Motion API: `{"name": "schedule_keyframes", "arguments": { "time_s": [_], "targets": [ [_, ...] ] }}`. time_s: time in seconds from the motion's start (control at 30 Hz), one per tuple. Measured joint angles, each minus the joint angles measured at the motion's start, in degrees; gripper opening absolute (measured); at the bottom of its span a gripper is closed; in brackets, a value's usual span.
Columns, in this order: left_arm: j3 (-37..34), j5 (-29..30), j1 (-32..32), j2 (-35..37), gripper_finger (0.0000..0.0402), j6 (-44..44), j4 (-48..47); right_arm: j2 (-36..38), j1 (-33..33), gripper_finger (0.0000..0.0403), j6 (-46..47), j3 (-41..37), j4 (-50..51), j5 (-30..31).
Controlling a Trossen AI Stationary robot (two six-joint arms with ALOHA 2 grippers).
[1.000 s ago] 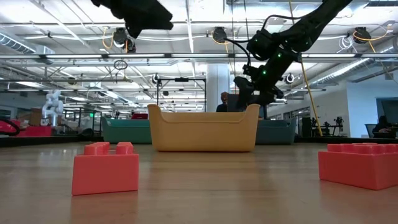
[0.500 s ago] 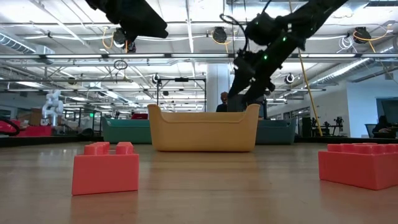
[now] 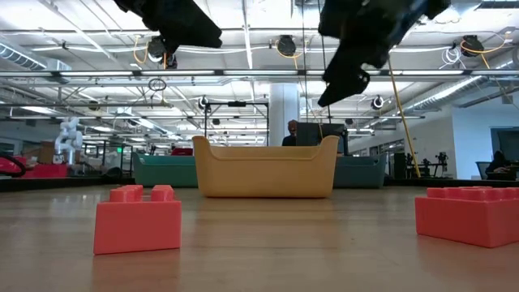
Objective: Sort & place blocks by color
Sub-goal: Put the orange game piece into the blue bin
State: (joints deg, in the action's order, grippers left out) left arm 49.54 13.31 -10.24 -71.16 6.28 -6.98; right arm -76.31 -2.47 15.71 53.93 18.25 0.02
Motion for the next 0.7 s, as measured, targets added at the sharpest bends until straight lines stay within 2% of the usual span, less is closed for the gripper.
{"name": "schedule_keyframes", "arguments": {
  "time_s": [0.17, 0.3, 0.53, 0.7],
  "targets": [
    [0.0, 0.0, 0.0, 0.0, 0.0129, -0.4, 1.0, -2.0, -11.1, 0.0341, -0.2, 0.0, -1.1, 0.1],
    [0.0, 0.0, 0.0, 0.0, 0.0129, -0.6, 1.2, -4.7, -17.8, 0.0341, 1.4, 0.0, -1.3, 3.4],
    [0.0, 0.0, 0.0, 0.0, 0.0129, -0.6, 3.4, -11.7, -24.8, 0.0341, 3.1, 0.0, -5.1, 4.6],
    [0.0, -0.1, 0.0, 0.0, 0.0129, -1.5, 4.3, -14.7, -27.2, 0.0341, 2.0, 0.0, -7.9, 4.7]
  ]
}}
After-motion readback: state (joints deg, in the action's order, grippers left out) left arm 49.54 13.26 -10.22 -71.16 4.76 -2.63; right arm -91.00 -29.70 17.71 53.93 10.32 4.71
